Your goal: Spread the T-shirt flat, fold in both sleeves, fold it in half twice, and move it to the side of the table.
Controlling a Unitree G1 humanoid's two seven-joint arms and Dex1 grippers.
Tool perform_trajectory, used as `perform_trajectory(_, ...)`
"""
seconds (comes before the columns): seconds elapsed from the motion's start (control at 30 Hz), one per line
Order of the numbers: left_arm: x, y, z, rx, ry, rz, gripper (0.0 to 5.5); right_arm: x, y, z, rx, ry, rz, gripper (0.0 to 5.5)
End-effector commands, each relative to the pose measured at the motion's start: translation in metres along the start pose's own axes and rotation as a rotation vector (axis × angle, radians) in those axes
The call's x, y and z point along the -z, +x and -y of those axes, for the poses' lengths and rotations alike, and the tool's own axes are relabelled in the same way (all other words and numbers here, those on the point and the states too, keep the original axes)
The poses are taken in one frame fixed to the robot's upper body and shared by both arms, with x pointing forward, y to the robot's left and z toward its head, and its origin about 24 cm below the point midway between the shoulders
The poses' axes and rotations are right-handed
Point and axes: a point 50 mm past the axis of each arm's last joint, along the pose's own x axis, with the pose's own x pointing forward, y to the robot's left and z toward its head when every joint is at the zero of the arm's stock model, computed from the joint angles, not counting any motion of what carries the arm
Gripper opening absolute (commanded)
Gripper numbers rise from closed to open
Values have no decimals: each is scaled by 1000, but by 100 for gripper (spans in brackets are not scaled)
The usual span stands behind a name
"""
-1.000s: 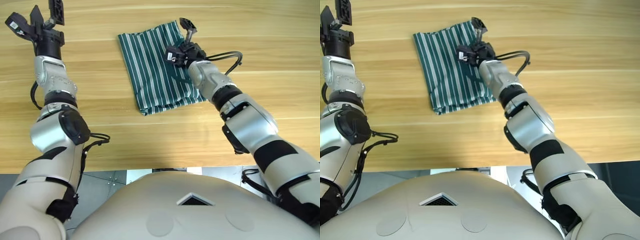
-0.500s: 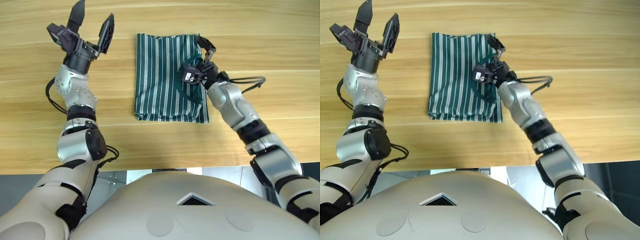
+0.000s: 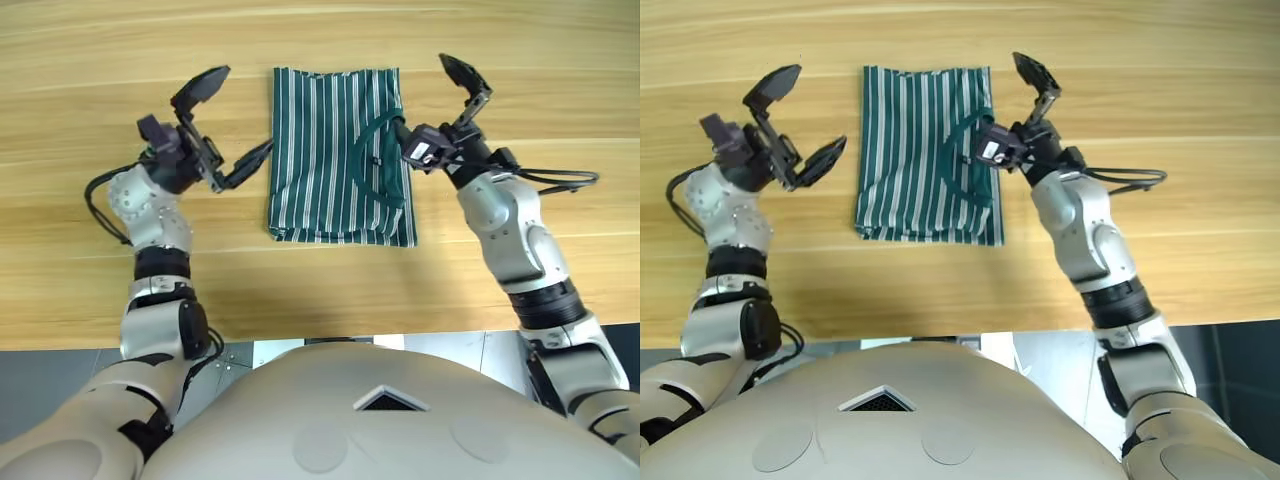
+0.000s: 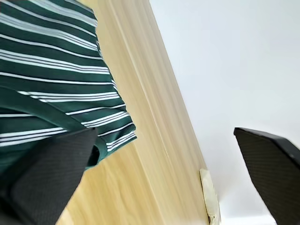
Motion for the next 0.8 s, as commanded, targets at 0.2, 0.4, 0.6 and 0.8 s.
perform_trajectory(0.2, -16, -61, 47, 456, 173, -501, 538, 20, -94, -20, -616, -139, 123, 540)
perform_trajectory(0.4, 10, -65, 63, 546, 164, -632, 538, 37, -104, -42, -769, -127, 68, 540)
perform_trajectory(0.6, 29, -51, 66, 551, 223, -665, 538, 48, -86, -69, -830, -142, 41, 540)
perform_trajectory(0.8, 36, -50, 70, 570, 252, -676, 538, 44, -80, -83, -871, -142, 82, 540)
